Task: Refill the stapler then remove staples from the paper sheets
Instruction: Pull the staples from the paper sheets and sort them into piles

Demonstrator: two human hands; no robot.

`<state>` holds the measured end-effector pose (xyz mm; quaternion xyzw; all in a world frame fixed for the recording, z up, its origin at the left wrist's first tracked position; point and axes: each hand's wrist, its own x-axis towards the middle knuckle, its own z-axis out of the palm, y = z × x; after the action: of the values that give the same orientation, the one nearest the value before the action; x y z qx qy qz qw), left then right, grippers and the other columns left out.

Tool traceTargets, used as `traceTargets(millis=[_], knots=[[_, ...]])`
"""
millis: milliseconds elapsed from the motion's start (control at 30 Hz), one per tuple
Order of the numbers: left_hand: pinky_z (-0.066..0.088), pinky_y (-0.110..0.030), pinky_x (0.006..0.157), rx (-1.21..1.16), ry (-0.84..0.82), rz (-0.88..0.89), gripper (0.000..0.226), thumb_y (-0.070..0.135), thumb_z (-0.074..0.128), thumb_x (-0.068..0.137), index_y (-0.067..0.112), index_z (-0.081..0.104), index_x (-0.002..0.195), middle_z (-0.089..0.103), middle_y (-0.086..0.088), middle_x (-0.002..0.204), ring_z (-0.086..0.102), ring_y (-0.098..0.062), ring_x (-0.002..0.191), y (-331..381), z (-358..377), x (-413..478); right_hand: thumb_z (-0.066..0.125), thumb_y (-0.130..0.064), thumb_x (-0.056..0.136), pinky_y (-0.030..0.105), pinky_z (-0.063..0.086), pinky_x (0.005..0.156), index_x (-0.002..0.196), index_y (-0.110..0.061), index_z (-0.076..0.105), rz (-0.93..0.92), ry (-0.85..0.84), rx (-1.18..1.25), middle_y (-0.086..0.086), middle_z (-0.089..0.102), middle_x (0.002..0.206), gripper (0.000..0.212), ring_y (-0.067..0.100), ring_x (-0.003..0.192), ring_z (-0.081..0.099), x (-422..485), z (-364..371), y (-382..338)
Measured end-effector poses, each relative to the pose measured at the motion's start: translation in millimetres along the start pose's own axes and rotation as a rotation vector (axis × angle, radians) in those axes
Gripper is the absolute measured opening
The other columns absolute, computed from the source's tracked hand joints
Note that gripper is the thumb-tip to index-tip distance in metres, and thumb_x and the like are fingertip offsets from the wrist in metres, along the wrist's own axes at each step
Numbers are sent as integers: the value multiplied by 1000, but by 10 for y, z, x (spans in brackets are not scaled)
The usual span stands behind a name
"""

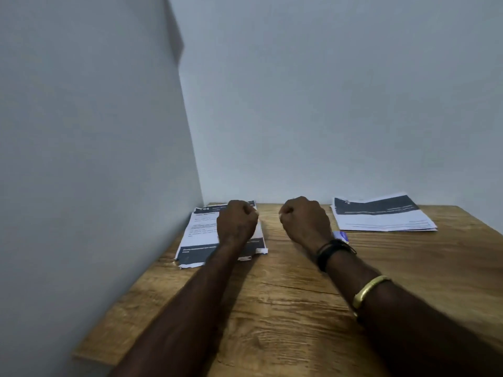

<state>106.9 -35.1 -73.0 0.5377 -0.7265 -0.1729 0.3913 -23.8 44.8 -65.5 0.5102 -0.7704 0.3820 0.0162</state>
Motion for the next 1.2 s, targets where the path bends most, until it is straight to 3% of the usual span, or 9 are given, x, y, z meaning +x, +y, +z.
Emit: traceTargets(millis=[133,233,333,467,733,867,1033,1100,1200], knots=[[55,-36,90,135,63,-132,22,24,61,88,13,77,98,76,-9,107,69,-31,105,-396,-275,97,58,-18,88,32,57,81,98,-20,79,-1,-92,-88,3,78,103,24,31,97,71,35,305,-263],[49,-39,103,258,49,-246,33,25,59,87,20,68,117,67,-8,127,60,-35,121,-656,-426,157,60,-21,86,36,54,92,104,-16,73,24,-156,-144,7,74,113,23,33,107,68,106,483,-346],[43,-43,106,316,20,-331,40,27,56,88,20,59,127,60,-12,132,56,-37,124,-833,-471,184,62,-30,87,39,50,98,111,-15,67,53,-208,-209,10,66,123,29,34,116,62,172,620,-370],[47,-40,101,240,23,-338,37,23,57,87,17,60,124,65,-14,128,62,-38,118,-944,-446,222,62,-48,89,44,41,104,130,-17,58,67,-277,-321,11,54,136,52,34,128,50,209,789,-341],[46,-36,102,41,179,-329,37,10,60,86,18,67,121,69,-11,127,61,-34,123,-1005,-496,273,72,-51,83,45,45,105,125,-18,61,125,-273,-237,11,58,133,55,35,125,54,295,850,-295],[47,-36,101,-94,277,-288,35,1,60,83,14,70,114,71,-10,124,63,-32,119,-995,-512,303,71,-37,77,45,50,101,114,-18,68,219,-269,-136,8,66,124,41,34,115,62,330,842,-284],[54,-39,103,-429,225,-435,29,1,67,79,16,80,100,77,-11,111,70,-33,109,-1026,-492,384,64,-21,80,37,53,94,92,-16,64,291,-239,70,11,71,118,12,36,111,66,391,758,-258],[56,-39,102,-564,184,-420,22,1,70,81,14,80,95,78,-15,107,71,-31,97,-1026,-464,396,66,-14,81,33,52,88,97,-17,66,305,-214,193,10,70,120,16,34,111,65,411,699,-193],[56,-38,93,-697,184,-368,20,3,71,83,21,77,80,77,-13,94,65,-24,85,-1033,-451,394,69,-10,82,37,55,92,114,-20,62,320,-108,432,9,65,121,34,30,110,64,375,580,-82]])
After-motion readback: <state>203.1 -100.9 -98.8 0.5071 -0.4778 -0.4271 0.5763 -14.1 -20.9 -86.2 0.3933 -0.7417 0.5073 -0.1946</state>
